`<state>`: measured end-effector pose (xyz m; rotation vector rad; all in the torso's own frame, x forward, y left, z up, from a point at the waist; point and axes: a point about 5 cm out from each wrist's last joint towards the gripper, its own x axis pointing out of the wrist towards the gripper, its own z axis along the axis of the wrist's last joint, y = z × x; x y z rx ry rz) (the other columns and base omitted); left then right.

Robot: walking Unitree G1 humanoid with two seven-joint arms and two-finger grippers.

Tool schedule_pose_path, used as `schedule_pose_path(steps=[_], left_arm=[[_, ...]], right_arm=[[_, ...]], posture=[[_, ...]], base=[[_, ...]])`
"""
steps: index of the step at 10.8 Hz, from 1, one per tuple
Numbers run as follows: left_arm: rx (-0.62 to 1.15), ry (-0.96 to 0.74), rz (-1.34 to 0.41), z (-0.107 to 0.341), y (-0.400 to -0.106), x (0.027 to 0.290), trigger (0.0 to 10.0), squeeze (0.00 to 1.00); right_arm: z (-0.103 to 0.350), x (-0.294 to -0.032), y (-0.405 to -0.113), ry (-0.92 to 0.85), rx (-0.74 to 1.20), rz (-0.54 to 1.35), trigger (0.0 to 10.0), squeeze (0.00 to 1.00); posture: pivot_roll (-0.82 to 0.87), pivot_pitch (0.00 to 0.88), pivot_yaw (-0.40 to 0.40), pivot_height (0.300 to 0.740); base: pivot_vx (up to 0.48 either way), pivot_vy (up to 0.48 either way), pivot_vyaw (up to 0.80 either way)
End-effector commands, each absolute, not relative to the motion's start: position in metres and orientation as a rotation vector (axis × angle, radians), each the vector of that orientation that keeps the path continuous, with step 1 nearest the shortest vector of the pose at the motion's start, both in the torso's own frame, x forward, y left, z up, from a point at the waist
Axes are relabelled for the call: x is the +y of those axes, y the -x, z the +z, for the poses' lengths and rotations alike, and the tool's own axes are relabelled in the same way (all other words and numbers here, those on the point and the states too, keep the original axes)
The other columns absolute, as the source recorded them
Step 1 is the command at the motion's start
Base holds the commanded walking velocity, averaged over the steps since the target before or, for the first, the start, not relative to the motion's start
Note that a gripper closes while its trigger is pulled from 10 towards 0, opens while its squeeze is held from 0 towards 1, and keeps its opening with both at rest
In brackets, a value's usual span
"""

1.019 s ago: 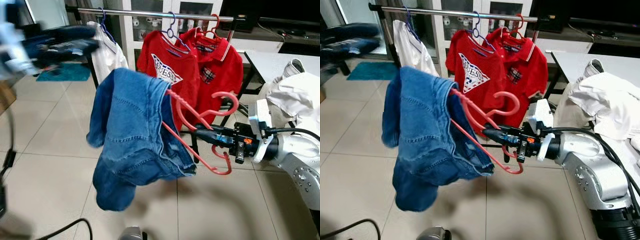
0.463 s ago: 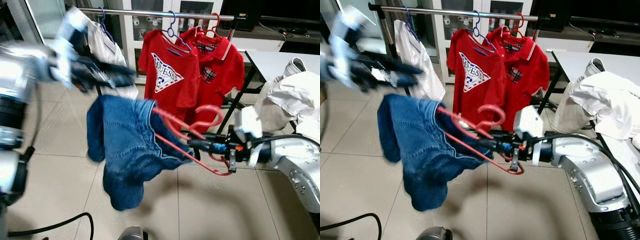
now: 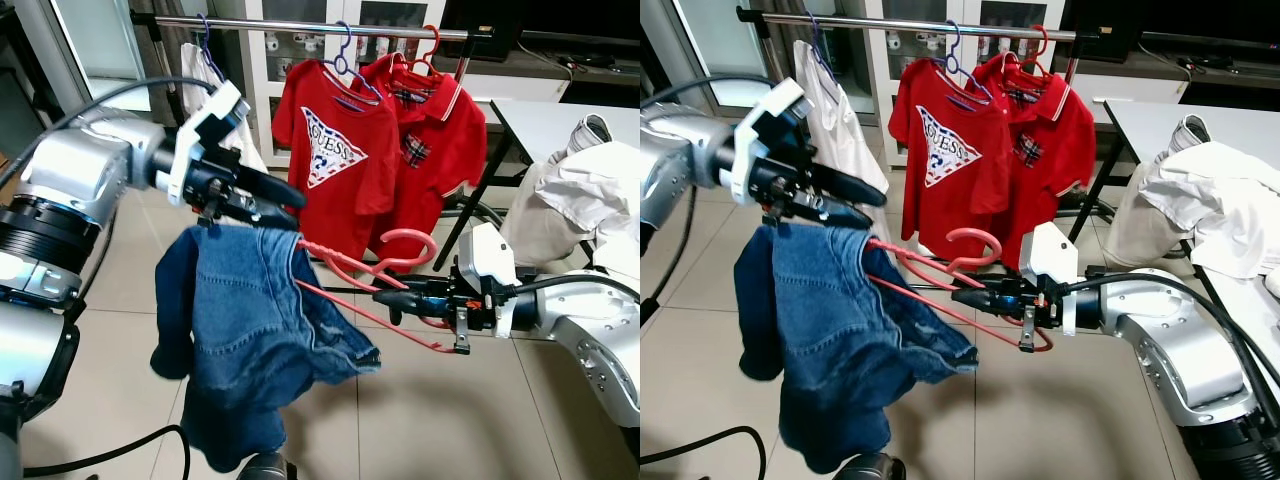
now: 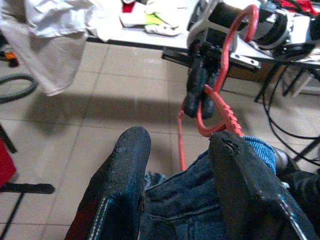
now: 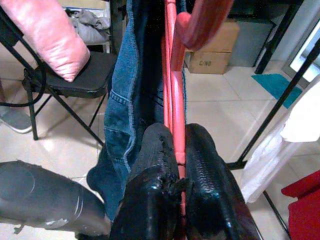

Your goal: Hang hanger

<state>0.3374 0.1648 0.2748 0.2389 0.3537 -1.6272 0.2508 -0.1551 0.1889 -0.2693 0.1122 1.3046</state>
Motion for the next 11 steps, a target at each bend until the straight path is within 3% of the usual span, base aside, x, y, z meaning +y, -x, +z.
schedule_pose_path(steps=[1, 5, 8, 11], left_arm=[[0.352, -0.242, -1.658, 0.277, -0.334, 0.161, 10.0, 0.0], [0.274, -0.071, -1.633, 0.296, -0.34, 0.168, 10.0, 0.0], [0.339, -0.11, -1.685, 0.285, -0.329, 0.165, 10.0, 0.0], [0.457, -0.39, -1.67, 0.255, -0.326, 0.17, 10.0, 0.0]], right_arm=[[0.204, -0.149, -0.25, 0.314, 0.033, 1.335, 10.0, 0.0], [0.2, -0.149, -0.254, 0.318, 0.048, 1.329, 10.0, 0.0], [0.201, -0.147, -0.258, 0.333, 0.052, 1.335, 10.0, 0.0], [0.202, -0.145, -0.26, 0.344, 0.046, 1.338, 10.0, 0.0]], posture=[[0.16, 0.022, 0.045, 0.74], [0.16, 0.023, 0.039, 0.74], [0.16, 0.021, 0.03, 0.74], [0.16, 0.017, 0.031, 0.74]], base=[[0.0, 0.0, 0.0], [0.0, 0.0, 0.0], [0.0, 0.0, 0.0], [0.0, 0.0, 0.0]])
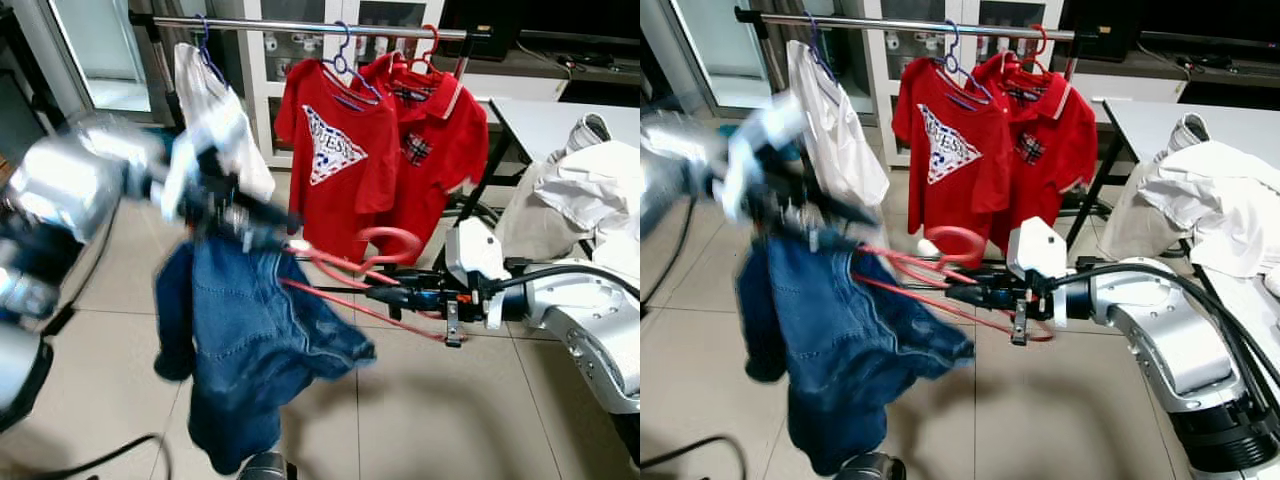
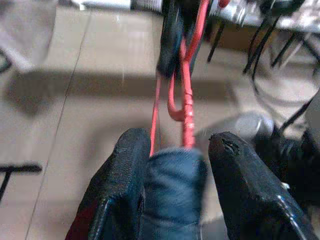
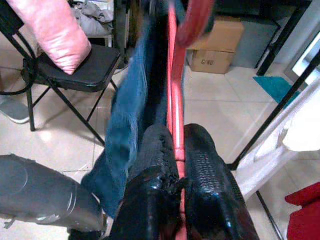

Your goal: Hang hanger

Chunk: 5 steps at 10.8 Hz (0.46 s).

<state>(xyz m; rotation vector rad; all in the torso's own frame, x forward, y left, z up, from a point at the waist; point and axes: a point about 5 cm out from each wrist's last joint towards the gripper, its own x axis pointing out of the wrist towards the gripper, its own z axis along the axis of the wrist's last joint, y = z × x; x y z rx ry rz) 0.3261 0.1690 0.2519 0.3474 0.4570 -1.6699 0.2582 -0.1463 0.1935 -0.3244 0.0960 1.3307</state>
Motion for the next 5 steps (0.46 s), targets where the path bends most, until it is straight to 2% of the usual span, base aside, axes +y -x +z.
schedule_pose_path(steps=[1, 5], left_arm=[[0.449, -0.413, -1.661, 0.2536, -0.3275, 0.1696, 10.0, 0.0], [0.401, -0.393, -1.68, 0.2584, -0.326, 0.1676, 10.0, 0.0]], right_arm=[[0.2021, -0.145, -0.2597, 0.346, 0.044, 1.339, 10.0, 0.0], [0.2031, -0.1458, -0.2596, 0.347, 0.039, 1.341, 10.0, 0.0]], posture=[[0.16, 0.016, 0.031, 0.74], [0.16, 0.011, 0.028, 0.74]], base=[[0.0, 0.0, 0.0], [0.0, 0.0, 0.0]])
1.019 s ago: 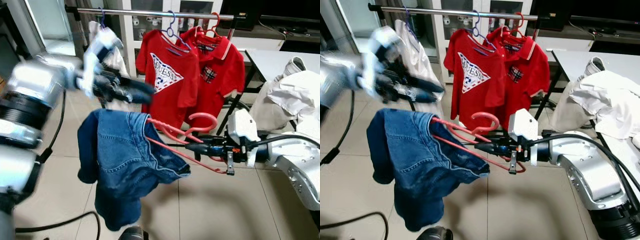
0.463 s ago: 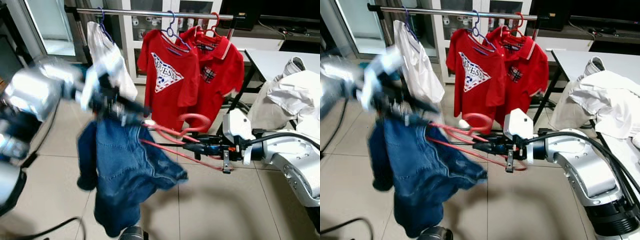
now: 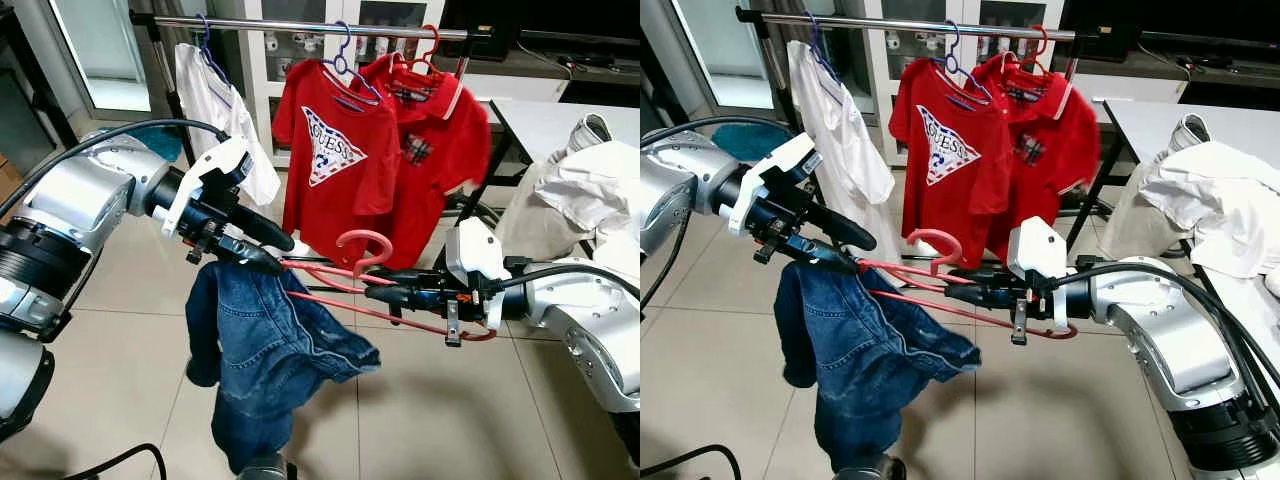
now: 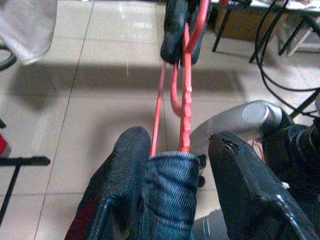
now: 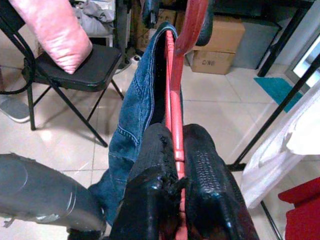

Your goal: Hang hanger

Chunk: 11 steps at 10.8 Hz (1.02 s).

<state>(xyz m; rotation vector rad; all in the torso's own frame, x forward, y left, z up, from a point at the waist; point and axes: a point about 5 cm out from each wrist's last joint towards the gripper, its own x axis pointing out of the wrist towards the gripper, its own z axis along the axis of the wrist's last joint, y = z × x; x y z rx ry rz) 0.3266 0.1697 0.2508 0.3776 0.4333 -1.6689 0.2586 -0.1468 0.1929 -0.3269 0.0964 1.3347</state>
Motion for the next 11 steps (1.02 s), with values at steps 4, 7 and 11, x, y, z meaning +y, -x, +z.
schedule_pose_path(steps=[4, 7, 11], left_arm=[[0.353, -0.341, -1.674, 0.274, -0.325, 0.173, 10.0, 0.86], [0.461, -0.494, -1.635, 0.259, -0.317, 0.191, 10.0, 0.0], [0.453, -0.648, -1.59, 0.231, -0.326, 0.19, 10.0, 0.0]], right_arm=[[0.202, -0.146, -0.26, 0.341, 0.041, 1.34, 10.0, 0.0], [0.204, -0.146, -0.26, 0.336, 0.033, 1.34, 10.0, 0.0], [0.206, -0.143, -0.26, 0.332, 0.02, 1.348, 10.0, 0.0]], posture=[[0.16, 0.017, 0.029, 0.74], [0.16, 0.019, 0.028, 0.74], [0.16, 0.022, 0.029, 0.74]], base=[[0.0, 0.0, 0.0], [0.0, 0.0, 0.0], [0.0, 0.0, 0.0]])
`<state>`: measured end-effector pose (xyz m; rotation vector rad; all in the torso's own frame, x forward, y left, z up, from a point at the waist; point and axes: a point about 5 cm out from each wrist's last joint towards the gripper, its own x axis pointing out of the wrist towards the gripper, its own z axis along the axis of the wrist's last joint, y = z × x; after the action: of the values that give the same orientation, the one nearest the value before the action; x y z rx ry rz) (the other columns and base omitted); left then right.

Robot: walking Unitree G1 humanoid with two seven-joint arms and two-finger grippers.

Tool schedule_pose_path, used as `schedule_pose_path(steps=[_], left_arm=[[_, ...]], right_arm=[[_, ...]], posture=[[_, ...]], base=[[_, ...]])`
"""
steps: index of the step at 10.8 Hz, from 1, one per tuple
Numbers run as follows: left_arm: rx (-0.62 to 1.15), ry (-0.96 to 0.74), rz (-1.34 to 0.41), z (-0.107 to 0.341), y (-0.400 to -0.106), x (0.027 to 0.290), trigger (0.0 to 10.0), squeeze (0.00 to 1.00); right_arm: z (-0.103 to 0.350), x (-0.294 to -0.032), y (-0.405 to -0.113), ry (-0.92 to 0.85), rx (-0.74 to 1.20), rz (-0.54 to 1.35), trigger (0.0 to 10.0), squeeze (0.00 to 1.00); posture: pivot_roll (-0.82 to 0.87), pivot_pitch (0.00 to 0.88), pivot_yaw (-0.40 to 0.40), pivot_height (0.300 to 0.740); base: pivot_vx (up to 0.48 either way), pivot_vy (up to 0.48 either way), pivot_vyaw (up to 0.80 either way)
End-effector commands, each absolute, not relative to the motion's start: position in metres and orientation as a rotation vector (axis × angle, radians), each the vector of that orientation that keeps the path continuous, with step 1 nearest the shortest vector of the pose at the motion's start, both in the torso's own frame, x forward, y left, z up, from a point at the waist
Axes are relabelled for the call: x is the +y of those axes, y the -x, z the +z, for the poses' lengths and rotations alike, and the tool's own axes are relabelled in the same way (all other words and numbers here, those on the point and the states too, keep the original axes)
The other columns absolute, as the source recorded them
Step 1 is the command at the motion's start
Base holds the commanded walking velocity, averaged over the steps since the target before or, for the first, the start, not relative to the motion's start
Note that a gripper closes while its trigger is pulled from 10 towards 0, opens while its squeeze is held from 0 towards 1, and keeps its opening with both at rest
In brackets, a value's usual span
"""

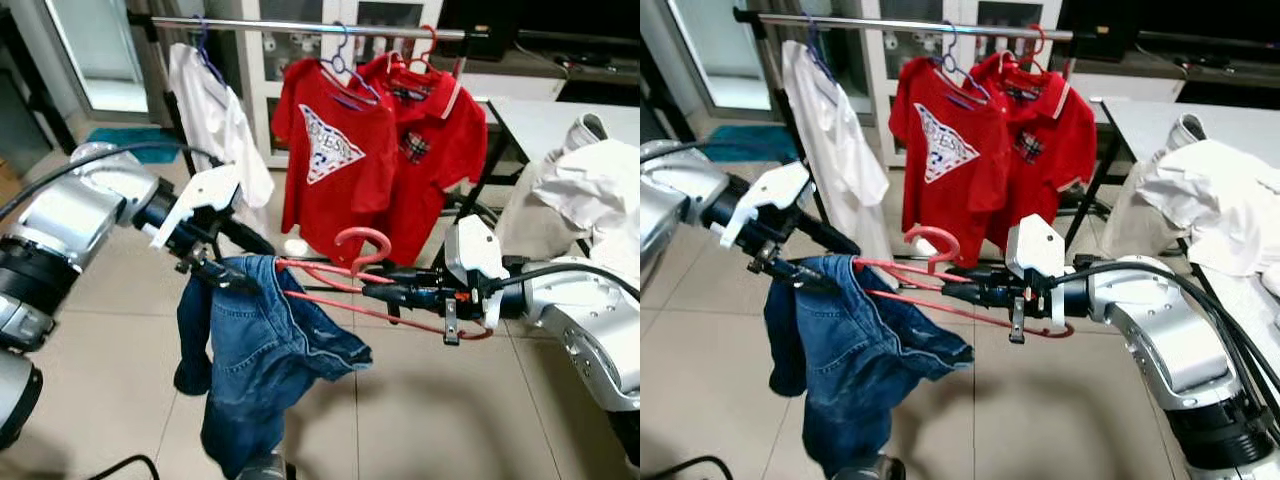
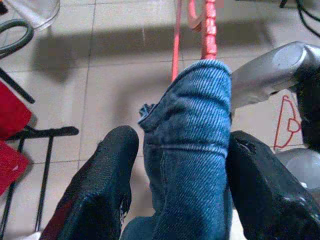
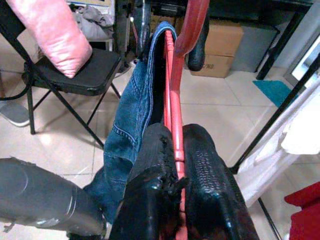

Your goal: Hang hanger

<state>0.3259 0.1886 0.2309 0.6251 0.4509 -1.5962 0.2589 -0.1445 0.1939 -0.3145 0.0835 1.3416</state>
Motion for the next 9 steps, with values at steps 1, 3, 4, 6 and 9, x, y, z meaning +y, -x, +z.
schedule_pose_path(steps=[1, 3, 4, 6, 9], left_arm=[[0.446, -0.634, -1.589, 0.23, -0.327, 0.189, 10.0, 0.0], [0.35, -0.526, -1.631, 0.235, -0.329, 0.179, 0.0, 0.0], [0.348, -0.506, -1.655, 0.235, -0.328, 0.176, 0.0, 0.0], [0.364, -0.535, -1.651, 0.23, -0.329, 0.176, 0.0, 0.0], [0.38, -0.557, -1.64, 0.23, -0.329, 0.178, 0.0, 0.0]], right_arm=[[0.207, -0.144, -0.26, 0.33, 0.019, 1.348, 10.0, 0.0], [0.207, -0.144, -0.26, 0.328, 0.018, 1.35, 10.0, 0.0], [0.207, -0.143, -0.26, 0.328, 0.016, 1.353, 10.0, 0.0], [0.208, -0.142, -0.26, 0.327, 0.012, 1.354, 10.0, 0.0], [0.209, -0.143, -0.261, 0.328, 0.009, 1.35, 10.0, 0.0]], posture=[[0.16, 0.022, 0.029, 0.74], [0.16, 0.022, 0.029, 0.74], [0.16, 0.022, 0.028, 0.74], [0.16, 0.021, 0.031, 0.74], [0.16, 0.02, 0.029, 0.74]], base=[[0.0, 0.0, 0.0], [0.0, 0.0, 0.0], [0.0, 0.0, 0.0], [0.0, 0.0, 0.0], [0.0, 0.0, 0.0]])
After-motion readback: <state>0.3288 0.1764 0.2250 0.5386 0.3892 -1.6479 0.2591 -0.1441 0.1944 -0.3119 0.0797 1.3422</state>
